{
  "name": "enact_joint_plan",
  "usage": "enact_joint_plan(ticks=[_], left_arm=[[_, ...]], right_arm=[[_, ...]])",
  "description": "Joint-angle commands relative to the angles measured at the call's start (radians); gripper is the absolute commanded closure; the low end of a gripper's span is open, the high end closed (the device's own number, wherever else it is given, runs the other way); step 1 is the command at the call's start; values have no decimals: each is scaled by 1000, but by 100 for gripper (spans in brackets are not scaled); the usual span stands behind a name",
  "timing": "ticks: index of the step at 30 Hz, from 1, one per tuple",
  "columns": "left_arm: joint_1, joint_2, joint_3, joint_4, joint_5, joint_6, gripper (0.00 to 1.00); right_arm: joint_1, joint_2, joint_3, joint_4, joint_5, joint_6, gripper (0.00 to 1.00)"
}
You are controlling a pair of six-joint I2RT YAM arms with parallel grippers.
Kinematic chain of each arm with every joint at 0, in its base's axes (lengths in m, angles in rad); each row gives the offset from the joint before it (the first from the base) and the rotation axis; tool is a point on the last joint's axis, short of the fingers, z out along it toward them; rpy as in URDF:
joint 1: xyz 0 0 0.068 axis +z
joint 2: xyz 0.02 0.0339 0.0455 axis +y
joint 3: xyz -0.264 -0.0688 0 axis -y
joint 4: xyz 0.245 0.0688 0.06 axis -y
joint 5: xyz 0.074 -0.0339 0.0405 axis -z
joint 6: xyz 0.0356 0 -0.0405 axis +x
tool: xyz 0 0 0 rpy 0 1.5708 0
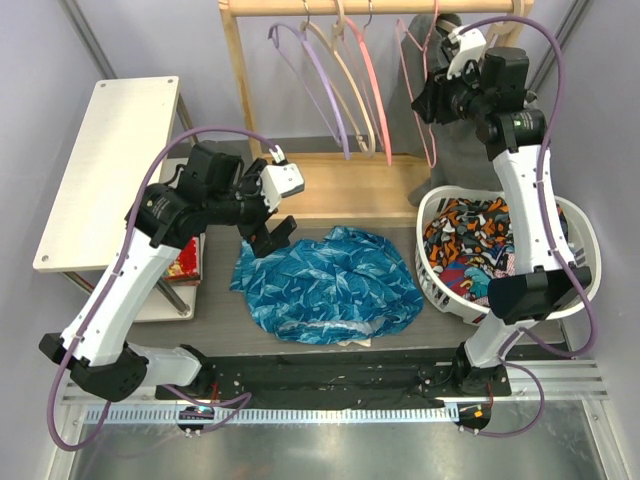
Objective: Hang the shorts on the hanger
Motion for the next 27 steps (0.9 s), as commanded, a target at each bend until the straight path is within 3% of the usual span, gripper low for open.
enact_joint_plan(ticks=[1, 2, 3, 5, 16, 21, 27], left_arm=[[0, -27, -5, 37, -6, -10, 0], [0, -29, -7, 37, -8, -10, 0], [0, -27, -8, 39, -12, -12, 0], [0, -23, -10, 49, -37, -16, 0], [0, -21, -7, 57, -74, -7, 0], [0, -18, -7, 25, -71, 0, 0], [0, -4, -14, -26, -51, 20, 0]], right_arm=[[2, 6, 20, 79, -17, 28, 62], [1, 5, 23, 90, -17, 32, 69], [1, 3, 25, 99, -14, 44, 86], [1, -11, 26, 119, -9, 58, 99], [-27, -193, -118, 303, -86, 152, 99], [-41, -310, -217, 277, -121, 167, 99], [-41, -527, -418, 74, -80, 111, 99]])
